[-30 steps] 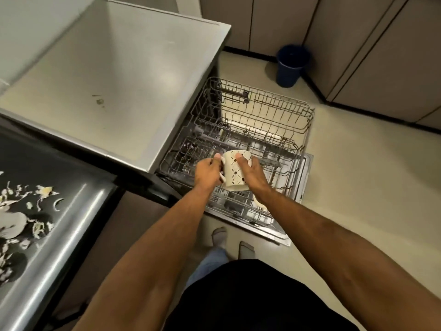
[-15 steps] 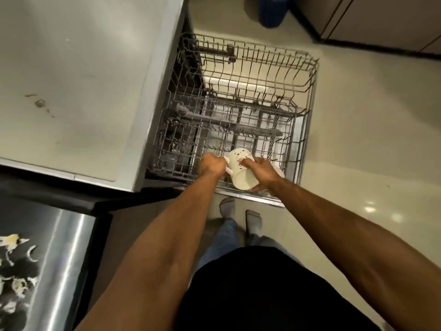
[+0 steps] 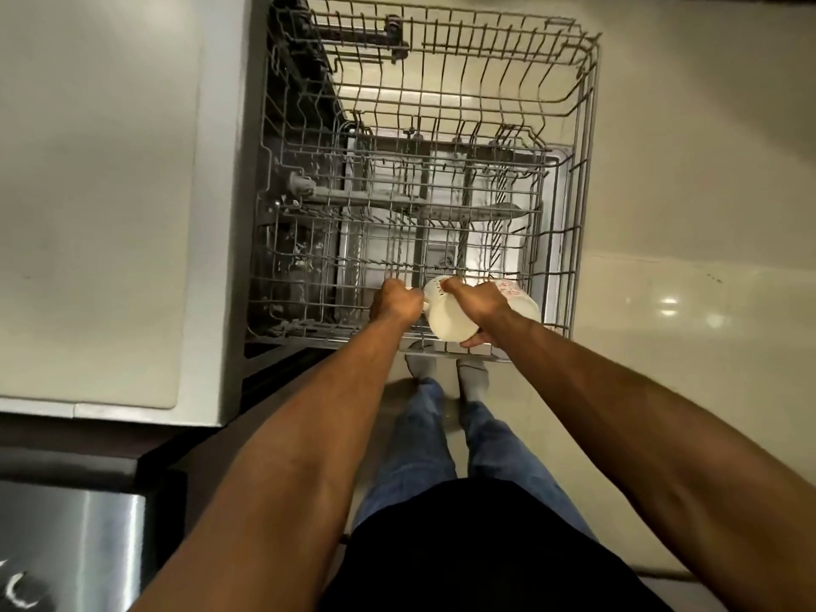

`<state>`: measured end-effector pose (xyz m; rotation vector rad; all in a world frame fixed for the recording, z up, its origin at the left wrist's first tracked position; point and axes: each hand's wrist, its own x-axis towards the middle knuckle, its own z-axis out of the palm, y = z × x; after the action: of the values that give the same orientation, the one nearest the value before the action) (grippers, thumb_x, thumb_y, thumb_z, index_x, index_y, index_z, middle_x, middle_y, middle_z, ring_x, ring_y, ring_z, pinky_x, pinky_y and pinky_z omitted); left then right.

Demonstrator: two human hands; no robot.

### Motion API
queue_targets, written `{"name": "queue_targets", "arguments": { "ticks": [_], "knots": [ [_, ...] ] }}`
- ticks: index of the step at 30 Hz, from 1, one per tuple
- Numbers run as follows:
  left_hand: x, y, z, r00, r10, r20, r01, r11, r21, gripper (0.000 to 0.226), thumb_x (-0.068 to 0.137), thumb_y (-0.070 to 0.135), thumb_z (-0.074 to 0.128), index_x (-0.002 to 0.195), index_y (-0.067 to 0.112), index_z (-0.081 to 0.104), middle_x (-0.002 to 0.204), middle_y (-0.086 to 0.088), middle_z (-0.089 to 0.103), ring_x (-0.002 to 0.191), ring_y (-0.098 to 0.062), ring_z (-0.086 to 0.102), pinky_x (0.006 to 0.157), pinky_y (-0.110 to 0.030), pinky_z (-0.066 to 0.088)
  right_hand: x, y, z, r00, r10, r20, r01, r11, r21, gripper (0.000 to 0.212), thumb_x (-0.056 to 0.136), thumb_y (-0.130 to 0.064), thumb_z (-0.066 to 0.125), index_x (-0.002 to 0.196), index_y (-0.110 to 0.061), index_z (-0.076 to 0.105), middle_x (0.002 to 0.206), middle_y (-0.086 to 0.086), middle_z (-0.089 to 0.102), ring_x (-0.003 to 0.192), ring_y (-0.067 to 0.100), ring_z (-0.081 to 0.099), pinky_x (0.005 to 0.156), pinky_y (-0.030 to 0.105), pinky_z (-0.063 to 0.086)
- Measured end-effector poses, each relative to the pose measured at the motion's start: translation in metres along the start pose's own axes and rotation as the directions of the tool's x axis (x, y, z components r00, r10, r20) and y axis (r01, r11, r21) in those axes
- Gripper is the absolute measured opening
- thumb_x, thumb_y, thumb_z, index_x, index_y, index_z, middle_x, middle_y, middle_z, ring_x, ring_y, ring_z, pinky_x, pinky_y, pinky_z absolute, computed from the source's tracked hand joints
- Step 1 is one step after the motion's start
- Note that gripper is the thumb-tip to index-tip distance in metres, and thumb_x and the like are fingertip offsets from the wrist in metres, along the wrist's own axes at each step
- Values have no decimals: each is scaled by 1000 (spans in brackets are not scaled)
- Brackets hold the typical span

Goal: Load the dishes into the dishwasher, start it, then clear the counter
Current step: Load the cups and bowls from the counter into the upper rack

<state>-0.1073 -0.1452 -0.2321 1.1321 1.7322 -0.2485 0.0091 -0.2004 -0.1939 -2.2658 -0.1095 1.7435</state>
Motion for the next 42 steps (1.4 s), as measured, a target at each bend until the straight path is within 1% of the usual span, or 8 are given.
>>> {"name": "queue_targets", "arguments": {
  "ticks": [8, 14, 17, 21, 26, 32, 38, 42],
  "knots": [
    [22, -5, 9, 999, -20, 34, 17, 996, 82, 23, 94, 18, 60, 113, 8, 65, 100, -7, 70, 74, -18, 62, 49, -23, 41, 16, -5, 11, 998, 49, -36, -52, 995, -80, 59, 86, -50, 63, 122, -4, 56, 115, 19, 63, 95, 37, 65, 72, 52, 60],
    [30, -11, 14, 999, -24, 42, 20, 996, 82, 25, 94, 18, 60, 117, 10, 61, 101, -7, 68, 71, -16, 61, 52, -24, 44, 27, -3, 17, 998, 51, -46, -55, 993, -106, 60, 89, -51, 60, 123, -3, 54, 118, 20, 62, 99, 38, 63, 76, 53, 59],
    [31, -10, 14, 999, -23, 40, 20, 997, 69, 26, 92, 17, 61, 117, 10, 61, 104, -8, 67, 85, -22, 66, 66, -28, 52, 31, -2, 19, 998, 36, -52, -42, 993, -110, 62, 91, -53, 56, 126, -1, 53, 120, 20, 60, 102, 39, 62, 79, 54, 58],
    [29, -8, 13, 999, -20, 46, 17, 997, 70, 26, 91, 18, 63, 116, 9, 60, 104, -9, 67, 86, -24, 64, 70, -30, 52, 32, 0, 19, 994, -57, -92, 35, 974, -222, 64, 97, -52, 44, 130, 2, 51, 128, 22, 57, 112, 40, 57, 93, 50, 51],
    [19, -8, 12, 998, -16, 64, 7, 992, 128, 28, 93, 23, 60, 119, 13, 56, 109, -9, 65, 94, -27, 65, 84, -37, 55, 19, 7, 20, 950, -301, -79, 235, 861, -452, 48, 102, -36, 40, 127, 3, 52, 127, 24, 57, 114, 38, 55, 82, 34, 41],
    [4, -7, 2, 993, 69, 92, -92, 956, 278, 21, 96, 28, 54, 108, 13, 64, 91, -6, 67, 74, -22, 62, 62, -28, 47, 5, 16, 17, 873, -483, 68, 407, 643, -649, 34, 100, -24, 41, 120, 1, 52, 117, 26, 56, 102, 40, 58, 78, 37, 44],
    [-18, -10, -14, 975, 193, 112, -221, 907, 360, 23, 95, 34, 54, 107, 17, 63, 90, -5, 66, 82, -25, 64, 79, -39, 56, -11, 17, 5, 811, -568, 138, 501, 553, -665, 48, 101, -28, 44, 142, -3, 42, 139, 23, 49, 124, 38, 49, 98, 40, 42],
    [-41, -11, -28, 943, 311, 118, -330, 835, 441, 25, 93, 29, 56, 115, 17, 58, 105, -7, 63, 89, -23, 62, 81, -41, 55, -24, 17, -5, 782, -599, 173, 528, 490, -694, 53, 100, -35, 45, 145, -8, 40, 142, 19, 48, 127, 36, 47, 99, 39, 40]
  ]
}}
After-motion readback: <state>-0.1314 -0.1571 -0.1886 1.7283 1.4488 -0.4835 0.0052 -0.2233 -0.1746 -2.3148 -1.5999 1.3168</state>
